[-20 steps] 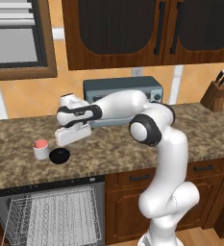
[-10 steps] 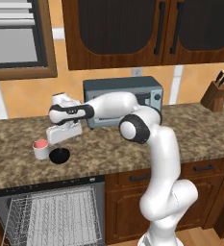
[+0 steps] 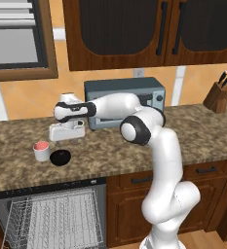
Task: Pick up the cup and bowl from the counter, place them in the dishwasher, and close the dishwasher door.
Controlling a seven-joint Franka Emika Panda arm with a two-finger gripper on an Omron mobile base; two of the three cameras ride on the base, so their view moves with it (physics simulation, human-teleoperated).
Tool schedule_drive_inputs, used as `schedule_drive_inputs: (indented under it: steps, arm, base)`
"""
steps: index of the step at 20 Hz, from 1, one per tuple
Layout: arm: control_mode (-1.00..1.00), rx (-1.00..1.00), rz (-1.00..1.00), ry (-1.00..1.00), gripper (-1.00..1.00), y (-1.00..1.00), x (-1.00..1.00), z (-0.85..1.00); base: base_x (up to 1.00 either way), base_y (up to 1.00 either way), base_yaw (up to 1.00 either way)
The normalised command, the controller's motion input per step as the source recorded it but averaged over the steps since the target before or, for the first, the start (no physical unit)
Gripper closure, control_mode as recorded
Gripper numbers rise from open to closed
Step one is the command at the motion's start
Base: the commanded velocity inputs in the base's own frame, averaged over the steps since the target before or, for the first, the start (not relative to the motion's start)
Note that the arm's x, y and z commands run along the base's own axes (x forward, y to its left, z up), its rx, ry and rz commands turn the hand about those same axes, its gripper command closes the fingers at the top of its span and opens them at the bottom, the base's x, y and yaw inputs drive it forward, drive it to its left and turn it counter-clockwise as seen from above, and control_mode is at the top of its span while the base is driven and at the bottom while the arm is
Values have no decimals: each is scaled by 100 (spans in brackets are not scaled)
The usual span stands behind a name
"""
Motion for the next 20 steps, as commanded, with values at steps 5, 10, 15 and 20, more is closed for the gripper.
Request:
schedule_drive_inputs:
  steps: [5,10,15,20]
  arm:
    - [-100,-11,0,8,-100,0,0,-45]
    - [-100,-11,0,8,-100,2,0,-52]
    - [-100,-2,0,4,-100,0,0,-6]
    - [-100,0,0,5,100,0,0,-8]
  base:
    - [0,0,0]
    - [0,0,0]
    - [0,0,0]
    - [0,0,0]
